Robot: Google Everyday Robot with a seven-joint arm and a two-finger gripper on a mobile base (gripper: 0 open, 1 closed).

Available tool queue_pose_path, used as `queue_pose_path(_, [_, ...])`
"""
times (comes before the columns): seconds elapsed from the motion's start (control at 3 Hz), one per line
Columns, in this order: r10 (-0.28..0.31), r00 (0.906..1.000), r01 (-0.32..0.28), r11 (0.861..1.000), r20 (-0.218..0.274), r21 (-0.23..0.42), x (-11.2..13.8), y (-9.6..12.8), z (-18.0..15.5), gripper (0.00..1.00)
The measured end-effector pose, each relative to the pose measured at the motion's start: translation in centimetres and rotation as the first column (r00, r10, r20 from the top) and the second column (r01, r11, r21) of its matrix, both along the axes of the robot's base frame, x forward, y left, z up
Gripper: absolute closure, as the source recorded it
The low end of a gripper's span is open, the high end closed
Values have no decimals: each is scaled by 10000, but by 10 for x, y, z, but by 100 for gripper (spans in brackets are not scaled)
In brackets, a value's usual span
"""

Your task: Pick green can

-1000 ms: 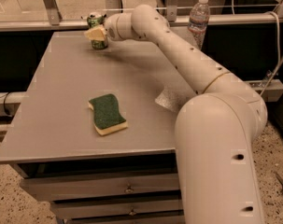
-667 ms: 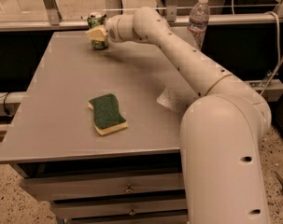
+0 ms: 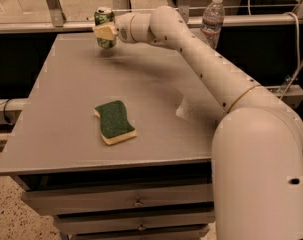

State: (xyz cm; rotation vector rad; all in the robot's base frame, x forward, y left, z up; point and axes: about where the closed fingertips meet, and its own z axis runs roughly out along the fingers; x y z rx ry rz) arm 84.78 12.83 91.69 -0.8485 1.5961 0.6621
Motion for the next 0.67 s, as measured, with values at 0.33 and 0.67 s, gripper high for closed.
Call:
queue_pose_path(0.33, [927,9957,-920,9942,-93,552,-67,-15,43,100])
queue_pose_path(0.67, [945,9955,-937,9942,-122,521,-71,-17,44,100])
